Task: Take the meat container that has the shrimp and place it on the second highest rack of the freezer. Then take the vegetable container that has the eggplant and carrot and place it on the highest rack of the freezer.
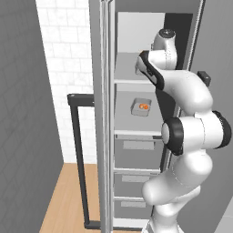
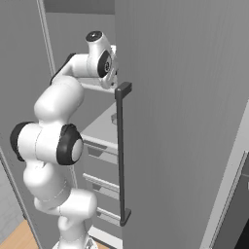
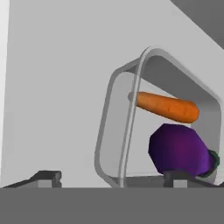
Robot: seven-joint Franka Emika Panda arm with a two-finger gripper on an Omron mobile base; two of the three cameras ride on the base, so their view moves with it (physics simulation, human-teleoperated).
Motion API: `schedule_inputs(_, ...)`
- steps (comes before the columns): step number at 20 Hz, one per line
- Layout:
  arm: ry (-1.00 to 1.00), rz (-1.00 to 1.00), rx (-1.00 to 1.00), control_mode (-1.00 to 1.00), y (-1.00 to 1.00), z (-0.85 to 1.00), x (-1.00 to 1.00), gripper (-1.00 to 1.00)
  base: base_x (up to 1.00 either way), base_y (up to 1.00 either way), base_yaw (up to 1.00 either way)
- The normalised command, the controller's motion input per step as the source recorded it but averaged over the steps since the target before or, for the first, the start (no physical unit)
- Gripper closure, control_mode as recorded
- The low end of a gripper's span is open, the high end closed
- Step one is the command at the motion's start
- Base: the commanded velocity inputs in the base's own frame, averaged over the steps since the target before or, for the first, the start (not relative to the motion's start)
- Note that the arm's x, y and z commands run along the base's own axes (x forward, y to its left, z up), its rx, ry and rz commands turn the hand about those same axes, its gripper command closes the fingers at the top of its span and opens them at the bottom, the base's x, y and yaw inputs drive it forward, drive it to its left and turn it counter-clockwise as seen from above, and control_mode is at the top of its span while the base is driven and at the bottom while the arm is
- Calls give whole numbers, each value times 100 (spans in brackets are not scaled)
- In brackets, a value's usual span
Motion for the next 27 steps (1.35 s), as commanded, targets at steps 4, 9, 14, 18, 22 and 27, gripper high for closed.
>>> schedule_inputs(4,-9,-2,0,-100,0,22,-100,-100,0,0,0)
schedule_inputs(9,2,-6,0,-100,15,2,-100,-100,0,0,0)
schedule_inputs(14,17,0,0,-100,4,15,-100,-100,0,0,0)
schedule_inputs(18,20,0,0,-100,5,0,-100,-100,0,0,0)
schedule_inputs(22,18,0,0,-100,21,-21,-100,-100,0,0,0)
schedule_inputs(27,10,-1,0,-100,27,-78,-100,-100,0,0,0)
